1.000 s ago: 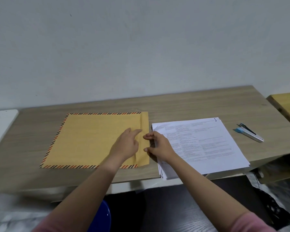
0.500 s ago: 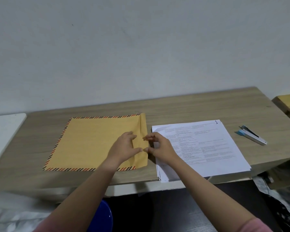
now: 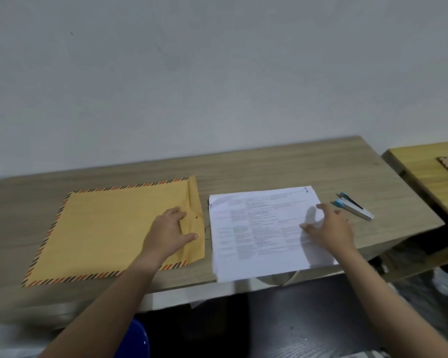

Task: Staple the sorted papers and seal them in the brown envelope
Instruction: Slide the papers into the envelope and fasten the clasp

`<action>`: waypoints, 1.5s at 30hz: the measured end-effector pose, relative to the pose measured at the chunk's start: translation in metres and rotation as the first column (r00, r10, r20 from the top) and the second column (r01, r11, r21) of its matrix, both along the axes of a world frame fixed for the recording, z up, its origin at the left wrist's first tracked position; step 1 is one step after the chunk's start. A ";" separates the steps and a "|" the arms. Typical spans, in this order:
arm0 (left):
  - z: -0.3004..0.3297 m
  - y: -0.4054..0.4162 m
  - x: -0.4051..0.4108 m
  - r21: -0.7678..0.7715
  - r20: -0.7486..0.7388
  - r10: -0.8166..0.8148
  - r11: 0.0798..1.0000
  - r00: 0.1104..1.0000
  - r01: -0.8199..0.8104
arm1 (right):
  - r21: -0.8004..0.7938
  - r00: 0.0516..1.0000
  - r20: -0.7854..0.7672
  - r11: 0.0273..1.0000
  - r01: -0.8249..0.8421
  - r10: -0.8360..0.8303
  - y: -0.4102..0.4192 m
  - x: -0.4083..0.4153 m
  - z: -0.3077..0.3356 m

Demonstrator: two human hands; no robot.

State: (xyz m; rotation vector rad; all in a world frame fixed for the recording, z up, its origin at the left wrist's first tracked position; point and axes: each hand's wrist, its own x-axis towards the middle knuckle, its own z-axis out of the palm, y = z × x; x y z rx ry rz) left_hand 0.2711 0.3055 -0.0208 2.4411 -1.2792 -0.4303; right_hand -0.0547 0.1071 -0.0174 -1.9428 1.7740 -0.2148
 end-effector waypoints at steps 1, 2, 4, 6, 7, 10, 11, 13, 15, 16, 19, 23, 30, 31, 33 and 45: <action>0.000 0.000 -0.001 -0.001 0.000 0.004 1.000 1.000 -0.004 | 0.009 1.000 0.029 1.000 0.006 -0.006 -0.002 -0.002 0.000; 0.001 0.000 -0.002 0.000 0.001 0.009 1.000 1.000 -0.009 | 0.014 0.999 0.051 1.000 0.011 -0.012 -0.004 -0.003 0.000; 0.001 0.000 -0.004 0.002 0.005 0.018 1.000 1.000 -0.019 | 0.014 0.998 0.070 1.000 0.007 -0.008 -0.007 -0.004 0.002; 0.002 0.000 -0.005 0.003 0.002 0.026 1.000 1.000 -0.026 | 0.023 0.992 0.121 1.000 0.016 -0.019 -0.007 -0.005 0.005; 0.002 0.000 -0.006 0.004 0.000 0.029 1.000 1.000 -0.029 | 0.025 0.987 0.159 1.000 0.018 -0.021 -0.007 -0.006 0.008; 0.004 0.000 -0.007 0.002 -0.011 0.038 0.999 0.999 -0.038 | 0.125 0.923 0.380 0.992 0.021 -0.068 -0.005 -0.009 0.020; 0.004 0.000 -0.007 0.002 -0.015 0.040 0.999 0.999 -0.040 | 0.170 0.881 0.466 0.985 0.006 -0.085 -0.004 -0.011 0.023; 0.005 0.001 -0.008 0.002 -0.019 0.044 0.999 0.999 -0.044 | 0.155 0.842 0.538 0.986 -0.069 -0.026 -0.003 -0.016 0.025; 0.005 0.001 -0.008 0.002 -0.020 0.045 0.999 0.999 -0.045 | 0.074 0.849 0.516 0.982 -0.172 0.110 -0.003 -0.020 0.026; 0.004 0.001 -0.008 0.002 -0.018 0.044 0.999 0.999 -0.044 | 0.043 0.846 0.506 0.975 -0.218 0.167 -0.003 -0.022 0.027; 0.005 0.001 -0.008 0.006 -0.015 0.042 0.999 0.999 -0.042 | -0.008 0.830 0.493 0.956 -0.295 0.260 -0.003 -0.026 0.030; 0.006 0.002 -0.008 0.010 -0.026 0.046 0.999 0.999 -0.046 | -0.028 0.798 0.532 0.947 -0.319 0.284 -0.002 -0.028 0.036; 0.015 0.001 -0.011 0.119 0.019 -0.016 0.993 1.000 0.014 | 0.117 0.568 0.822 0.968 -0.223 0.031 -0.025 -0.029 0.084; 0.016 0.001 -0.013 0.120 0.035 -0.023 0.993 0.999 0.019 | 0.152 0.560 0.829 0.958 -0.245 0.012 -0.030 -0.030 0.091; 0.017 0.001 -0.014 0.101 0.043 -0.034 0.994 0.999 0.029 | 0.213 0.580 0.815 0.923 -0.319 0.012 -0.039 -0.029 0.101; 0.020 0.006 -0.006 0.202 0.005 -0.201 0.960 0.980 0.196 | 0.355 0.770 0.626 0.833 -0.425 0.126 -0.061 0.021 0.096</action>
